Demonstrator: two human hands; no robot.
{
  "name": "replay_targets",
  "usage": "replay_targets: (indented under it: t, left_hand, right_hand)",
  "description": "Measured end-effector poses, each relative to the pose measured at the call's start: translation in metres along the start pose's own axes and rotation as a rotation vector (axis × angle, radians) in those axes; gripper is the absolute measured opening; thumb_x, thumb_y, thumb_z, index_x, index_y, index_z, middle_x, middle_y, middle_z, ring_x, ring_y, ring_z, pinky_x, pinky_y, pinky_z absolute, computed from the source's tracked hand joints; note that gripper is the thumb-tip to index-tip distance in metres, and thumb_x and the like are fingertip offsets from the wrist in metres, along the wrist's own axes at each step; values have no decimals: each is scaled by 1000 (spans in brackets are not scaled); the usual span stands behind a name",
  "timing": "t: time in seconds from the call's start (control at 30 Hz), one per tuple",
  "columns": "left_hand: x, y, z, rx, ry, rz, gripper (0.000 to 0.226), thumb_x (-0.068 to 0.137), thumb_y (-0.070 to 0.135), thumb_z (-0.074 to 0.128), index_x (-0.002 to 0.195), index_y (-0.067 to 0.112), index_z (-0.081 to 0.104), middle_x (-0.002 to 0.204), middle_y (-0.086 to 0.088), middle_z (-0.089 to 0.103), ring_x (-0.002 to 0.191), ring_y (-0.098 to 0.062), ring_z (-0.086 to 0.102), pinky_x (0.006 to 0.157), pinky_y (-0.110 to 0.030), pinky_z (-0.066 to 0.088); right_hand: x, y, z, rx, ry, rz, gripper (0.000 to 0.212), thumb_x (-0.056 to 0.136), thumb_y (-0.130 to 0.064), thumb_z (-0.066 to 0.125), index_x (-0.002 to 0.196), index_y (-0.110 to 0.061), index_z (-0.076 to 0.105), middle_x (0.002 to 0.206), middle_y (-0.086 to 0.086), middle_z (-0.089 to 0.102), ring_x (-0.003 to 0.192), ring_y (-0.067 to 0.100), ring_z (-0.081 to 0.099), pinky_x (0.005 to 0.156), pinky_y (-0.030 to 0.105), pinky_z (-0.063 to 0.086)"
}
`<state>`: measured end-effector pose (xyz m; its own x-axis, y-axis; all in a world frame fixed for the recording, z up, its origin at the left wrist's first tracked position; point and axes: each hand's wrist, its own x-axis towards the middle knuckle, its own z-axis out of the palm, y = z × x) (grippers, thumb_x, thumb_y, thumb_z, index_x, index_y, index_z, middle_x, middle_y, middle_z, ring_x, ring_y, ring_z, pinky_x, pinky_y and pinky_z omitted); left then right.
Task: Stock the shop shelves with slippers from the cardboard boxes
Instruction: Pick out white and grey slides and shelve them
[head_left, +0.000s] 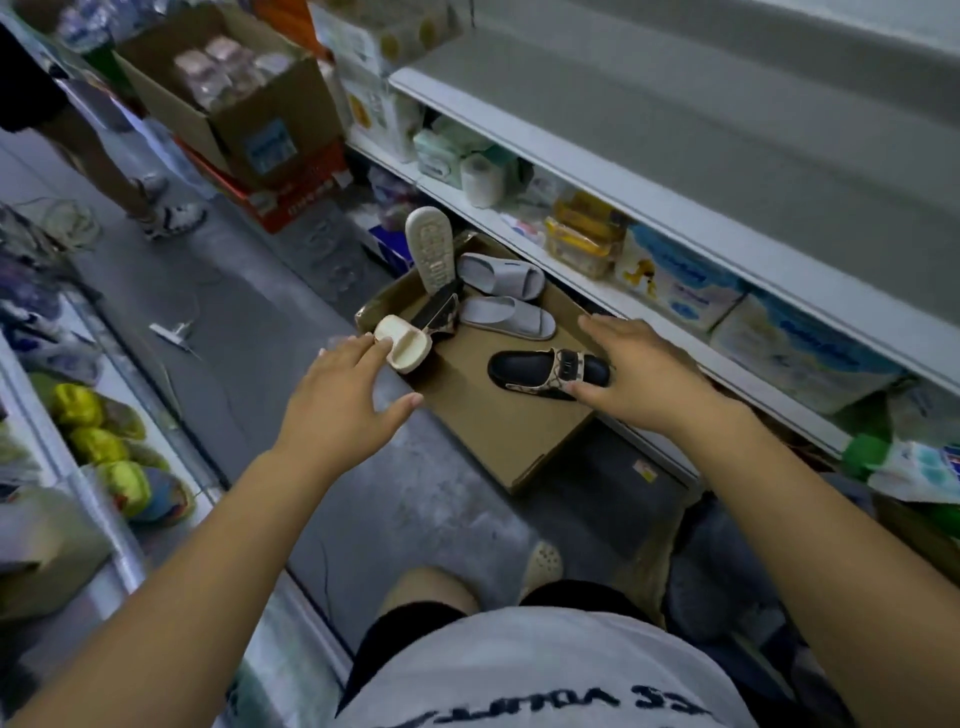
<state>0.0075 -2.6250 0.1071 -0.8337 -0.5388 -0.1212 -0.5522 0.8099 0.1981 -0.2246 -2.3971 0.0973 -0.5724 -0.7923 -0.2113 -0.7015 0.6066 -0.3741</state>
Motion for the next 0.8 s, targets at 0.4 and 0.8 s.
replay_targets:
  t: [0.4, 0.8]
  left_hand:
    - [156, -99, 51, 16, -244, 5, 77, 94, 58, 58, 154, 14, 38, 154, -12, 44, 143, -33, 37, 118, -48, 32]
    - [352, -227, 119, -239, -606, -162, 72, 94, 60, 58, 147, 13, 45, 141, -15, 57, 123, -36, 55, 96, -42, 48]
  right_hand:
    - [140, -3, 64, 1, -160, 92, 64, 81, -50, 75, 133, -21, 54, 131, 2, 59, 117, 26, 56, 80, 32, 44]
    - [363, -89, 98, 224, -349, 297, 79, 93, -46, 69, 157, -14, 35, 159, 8, 40, 145, 26, 38, 113, 37, 35]
